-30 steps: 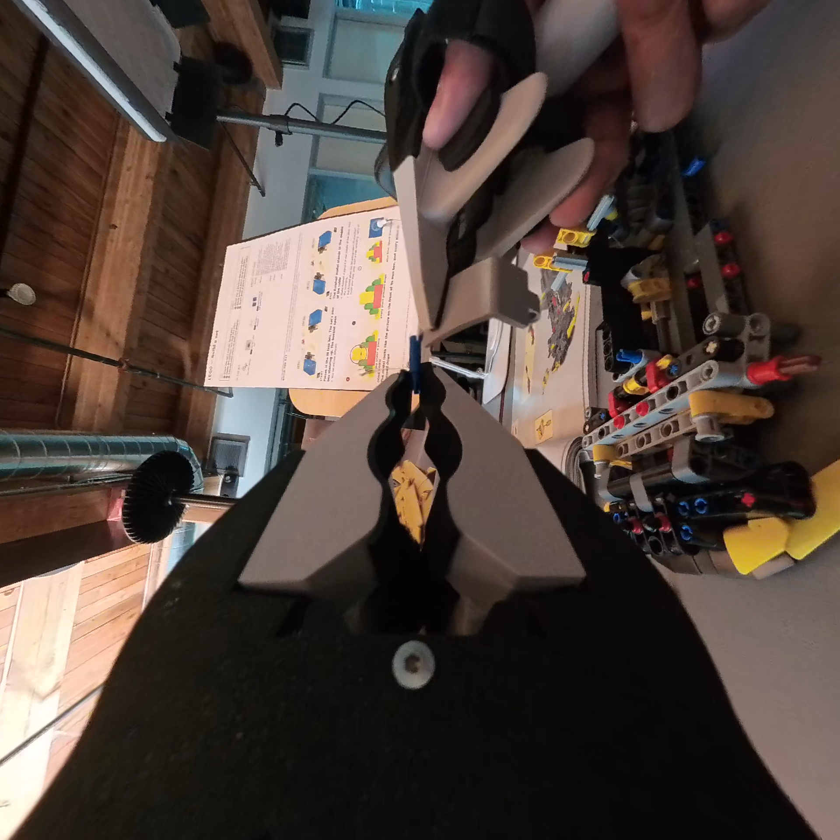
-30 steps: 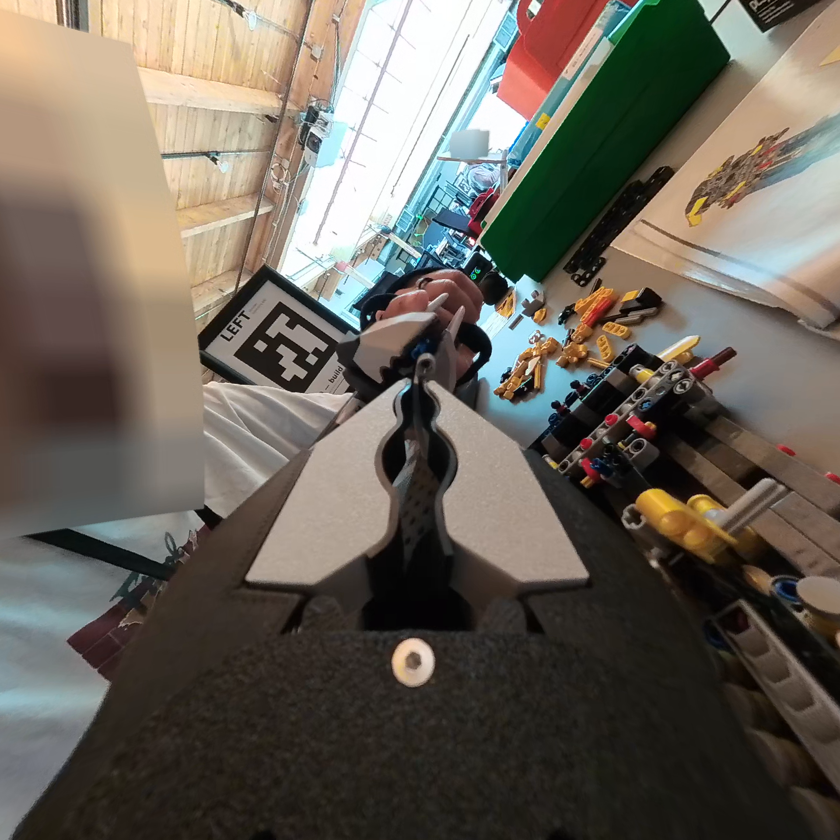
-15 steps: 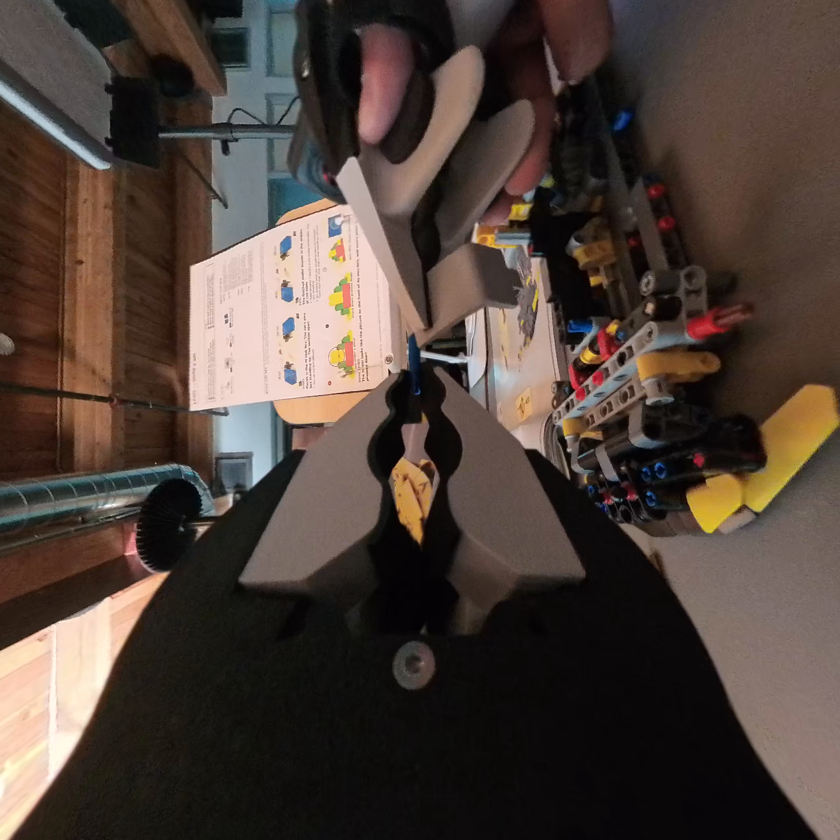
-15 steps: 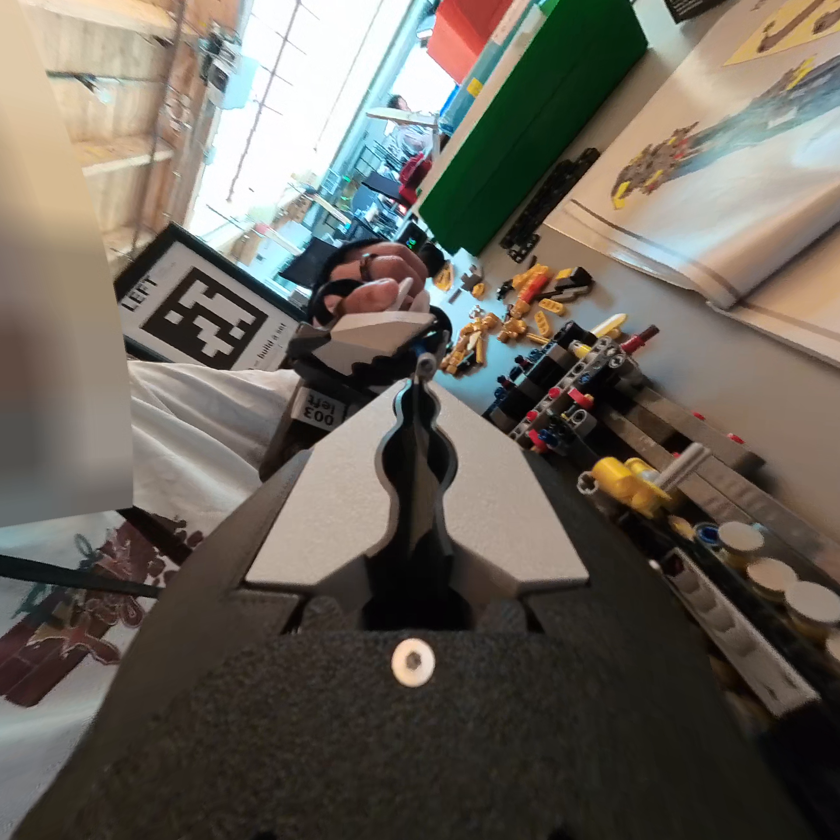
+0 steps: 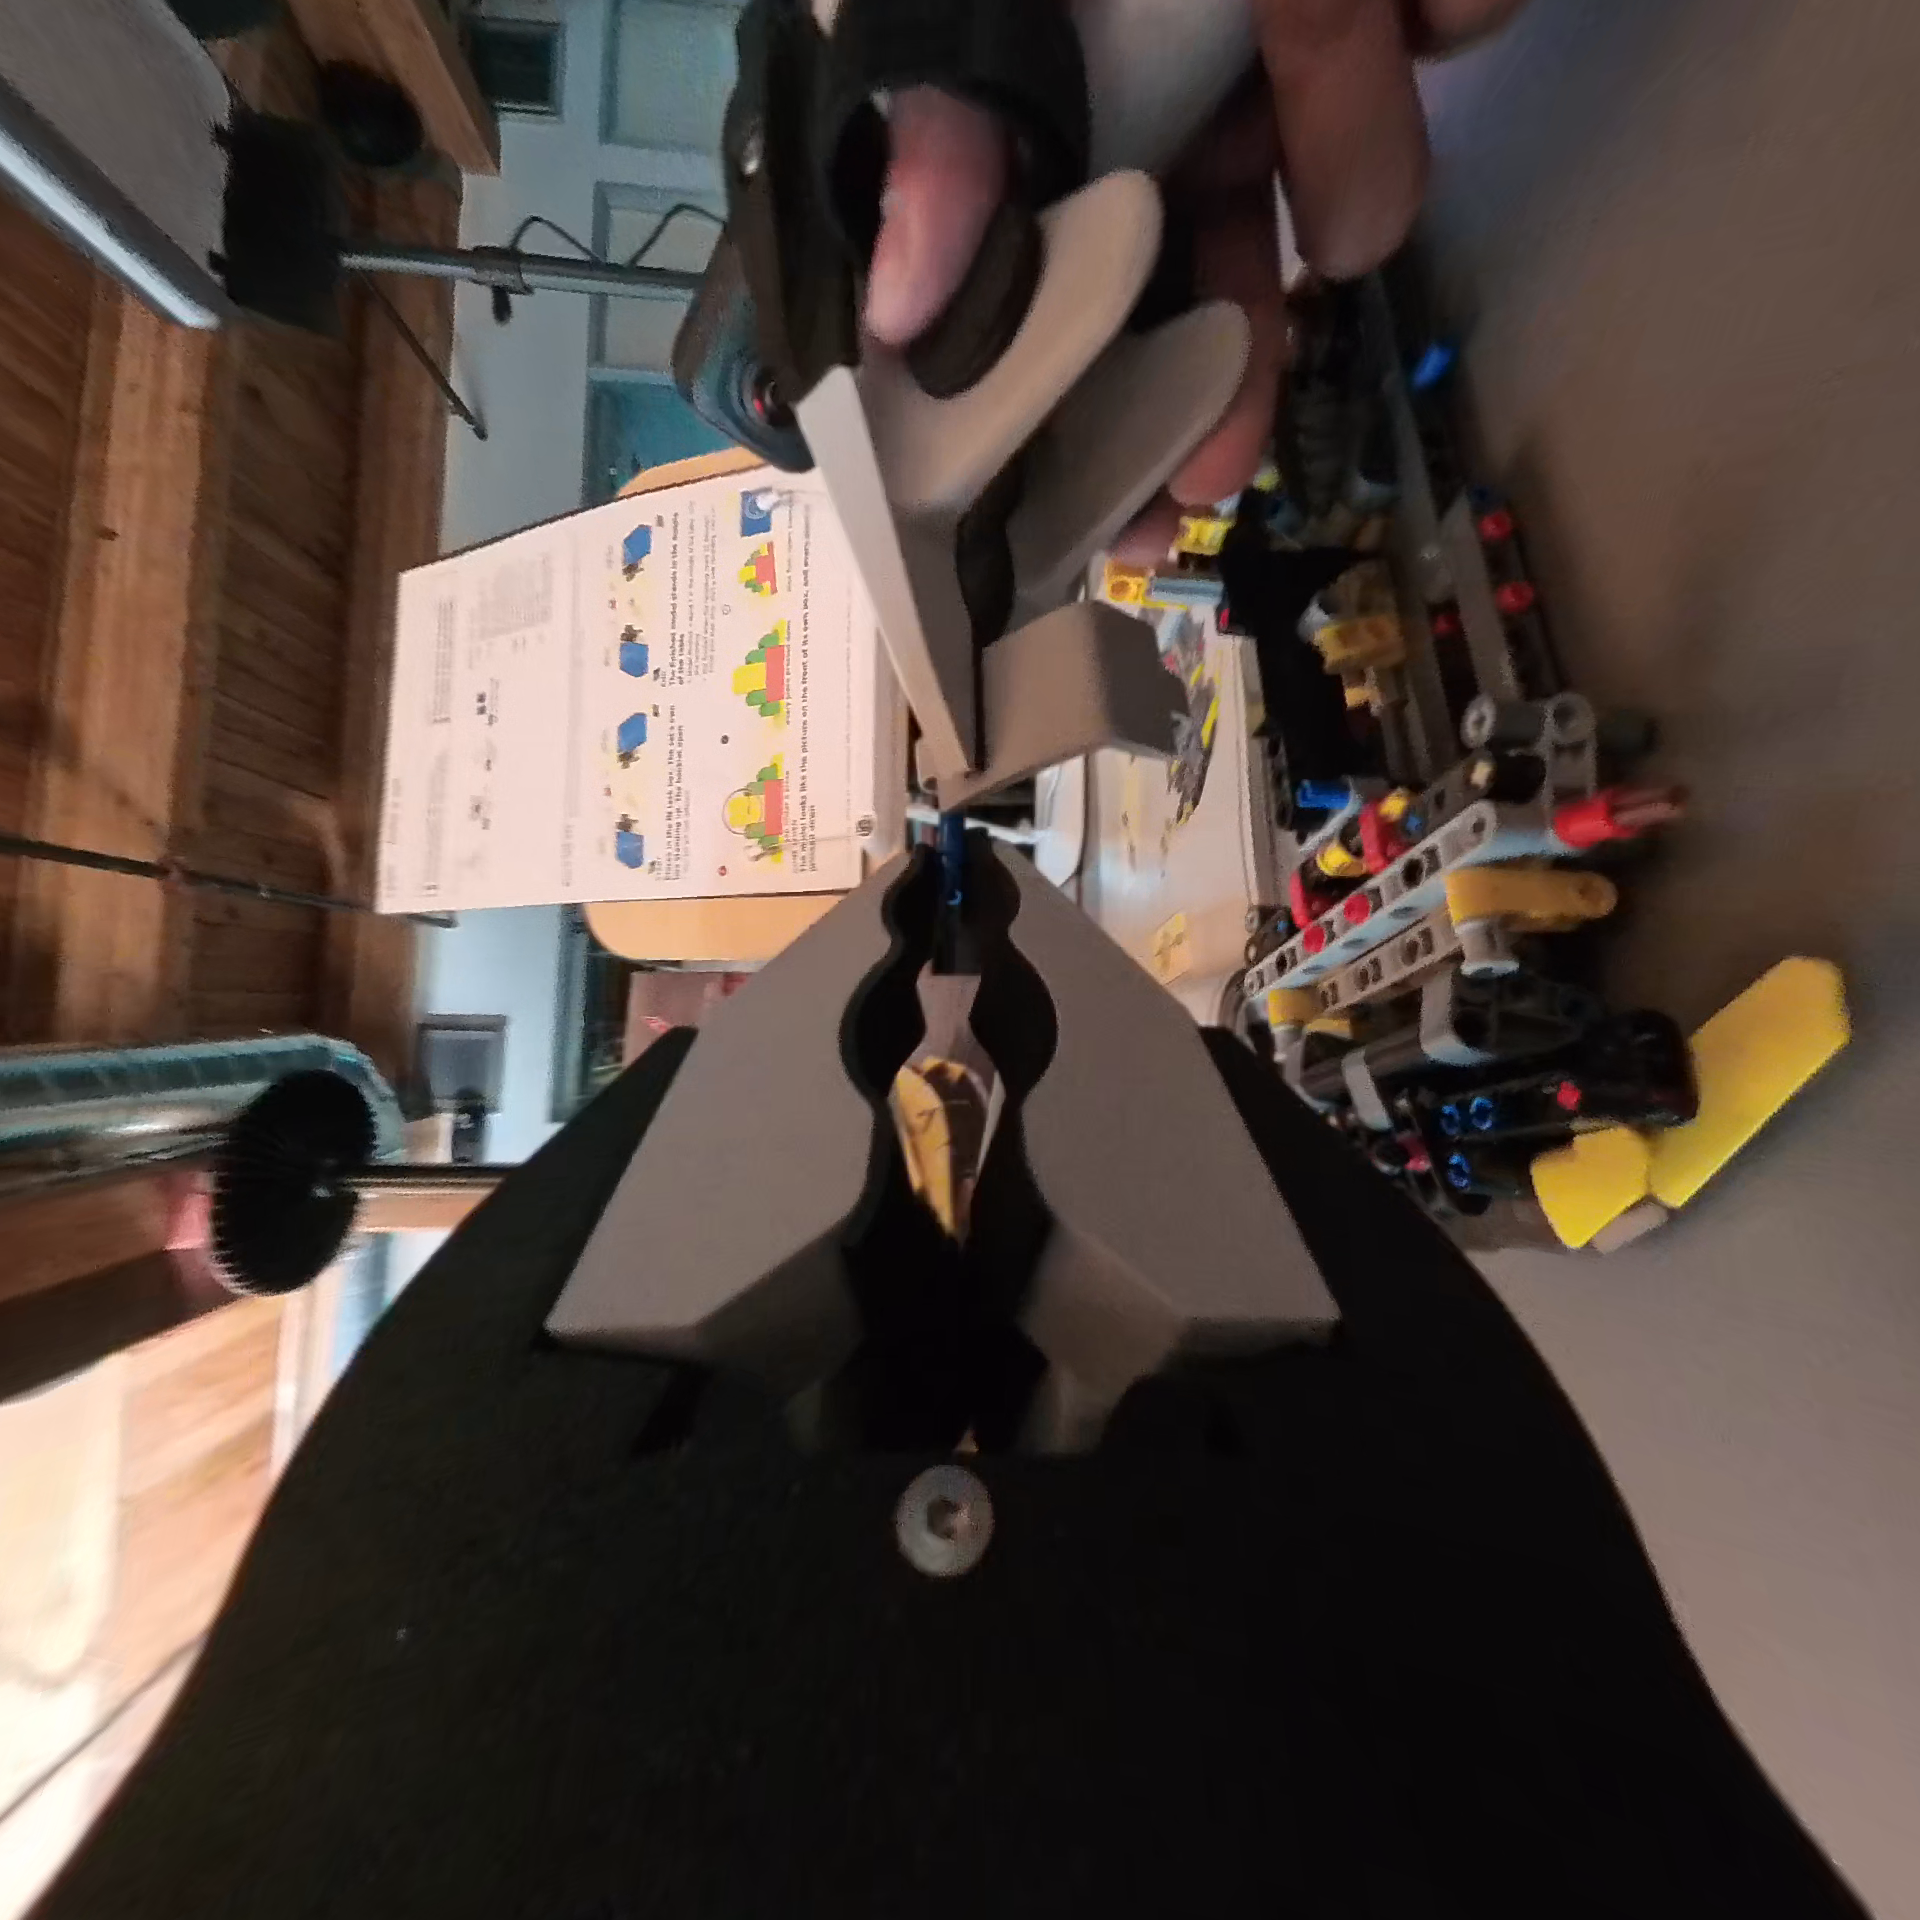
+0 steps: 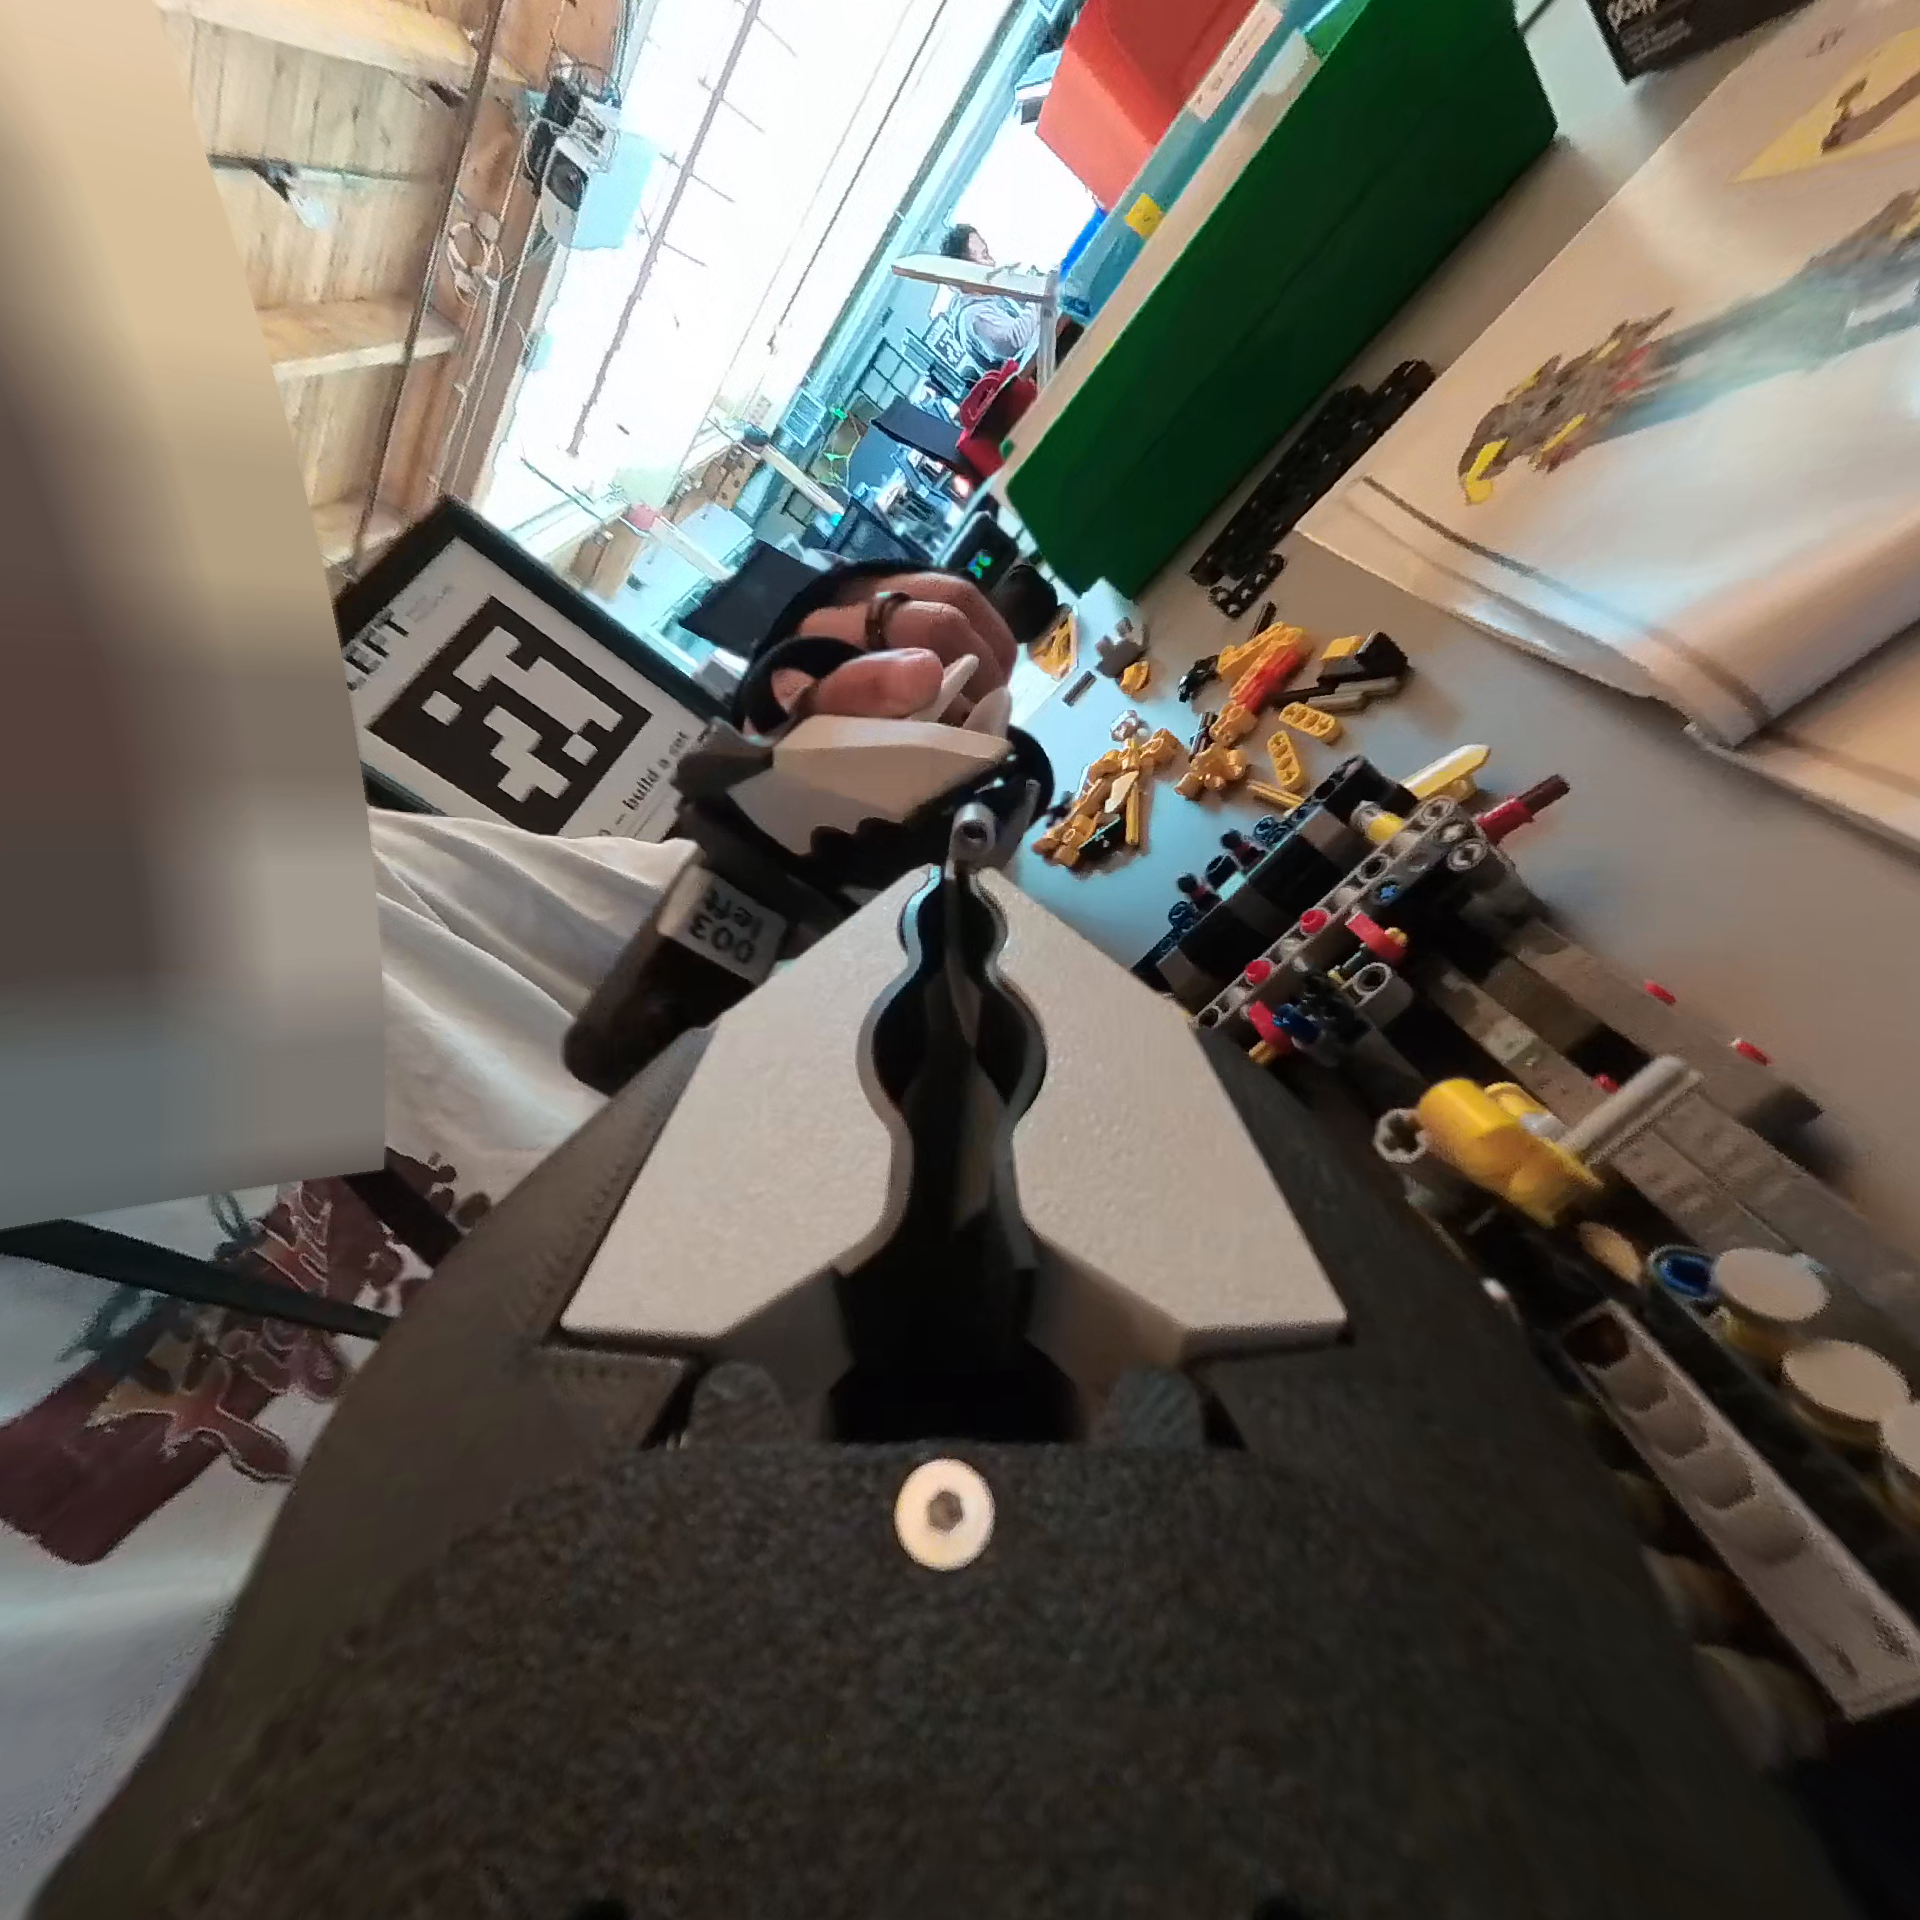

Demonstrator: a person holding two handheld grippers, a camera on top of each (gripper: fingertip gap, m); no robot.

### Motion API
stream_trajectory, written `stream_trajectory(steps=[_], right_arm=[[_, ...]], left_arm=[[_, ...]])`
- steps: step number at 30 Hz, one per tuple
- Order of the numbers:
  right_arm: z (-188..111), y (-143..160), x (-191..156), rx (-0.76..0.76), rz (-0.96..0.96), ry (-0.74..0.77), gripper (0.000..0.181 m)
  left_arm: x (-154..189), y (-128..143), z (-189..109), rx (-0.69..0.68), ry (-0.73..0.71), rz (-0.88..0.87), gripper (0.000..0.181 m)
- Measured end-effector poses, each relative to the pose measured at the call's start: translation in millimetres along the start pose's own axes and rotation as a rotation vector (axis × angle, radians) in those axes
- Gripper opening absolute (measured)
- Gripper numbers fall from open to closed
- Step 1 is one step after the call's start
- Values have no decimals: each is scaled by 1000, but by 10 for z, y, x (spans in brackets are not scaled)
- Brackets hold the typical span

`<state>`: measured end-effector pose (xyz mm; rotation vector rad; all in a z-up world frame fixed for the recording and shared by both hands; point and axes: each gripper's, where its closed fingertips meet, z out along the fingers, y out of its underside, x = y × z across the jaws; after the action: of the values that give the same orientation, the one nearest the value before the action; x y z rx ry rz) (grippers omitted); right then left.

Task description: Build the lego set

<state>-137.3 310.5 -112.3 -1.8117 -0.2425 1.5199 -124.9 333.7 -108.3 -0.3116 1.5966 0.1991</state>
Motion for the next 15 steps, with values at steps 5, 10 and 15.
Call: stream_trajectory(steps=[5,10,15], right_arm=[[-1,60,47,-55,-111,84,1],[-33,119,97,-111,-120,122,1],[-28,120,59,-106,-70,74,0]], left_arm=[[40,-46,-13,32,14,-2,2],[104,-58,-6,48,17,85,2],[74,-83,-37,69,-4,116,2]])
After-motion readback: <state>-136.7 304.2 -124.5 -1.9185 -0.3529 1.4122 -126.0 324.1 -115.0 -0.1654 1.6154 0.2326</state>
